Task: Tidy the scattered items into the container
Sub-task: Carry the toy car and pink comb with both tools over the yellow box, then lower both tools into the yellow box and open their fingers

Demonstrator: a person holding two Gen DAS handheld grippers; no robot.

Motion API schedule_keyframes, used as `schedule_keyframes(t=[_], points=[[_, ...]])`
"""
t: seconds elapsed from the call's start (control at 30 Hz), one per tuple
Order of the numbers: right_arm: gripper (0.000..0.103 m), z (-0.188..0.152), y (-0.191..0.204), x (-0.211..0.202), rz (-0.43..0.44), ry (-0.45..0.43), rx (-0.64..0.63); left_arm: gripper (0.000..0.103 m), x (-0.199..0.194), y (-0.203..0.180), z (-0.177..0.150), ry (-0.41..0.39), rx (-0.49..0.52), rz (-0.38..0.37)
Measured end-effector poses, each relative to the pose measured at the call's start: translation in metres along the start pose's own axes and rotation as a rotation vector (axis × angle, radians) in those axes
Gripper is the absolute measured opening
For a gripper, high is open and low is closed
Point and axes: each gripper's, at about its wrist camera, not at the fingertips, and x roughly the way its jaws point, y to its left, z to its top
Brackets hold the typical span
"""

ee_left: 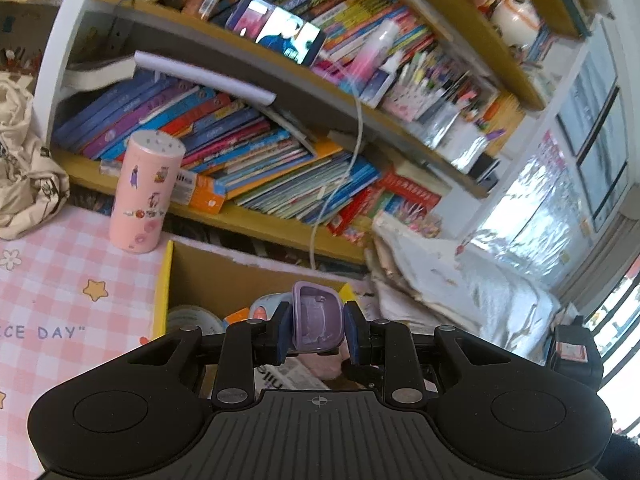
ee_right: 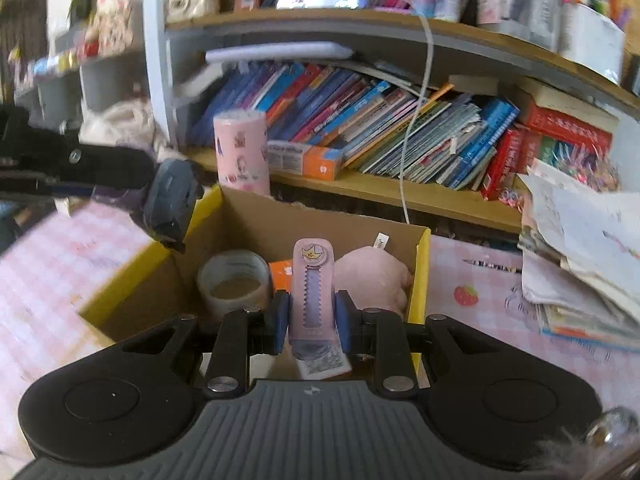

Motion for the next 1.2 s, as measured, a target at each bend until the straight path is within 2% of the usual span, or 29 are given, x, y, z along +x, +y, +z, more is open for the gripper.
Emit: schedule_keyframes(t=[0.27,0.53,0.83,1.2], points=[[0.023,-0.001,0.001,0.049,0.020,0.122,-0.117,0.026,0.040,0.011,-0.004,0.055,0.011,0.064],[0.023,-0.007,-0.006,0.077,0.064,0.222,-0.143,0.026,0.069,0.023,-0.013,0.137,0.008,0.126],[0.023,-0.004,-0.009,0.084,0.099,0.229,-0.124,0.026,0.084,0.025,-0.021,0.188,0.040,0.185],[0.024,-0.003,-0.012,0.083,0.113,0.221,-0.096,0.027,0.083,0.020,-0.023,0.190,0.067,0.225]])
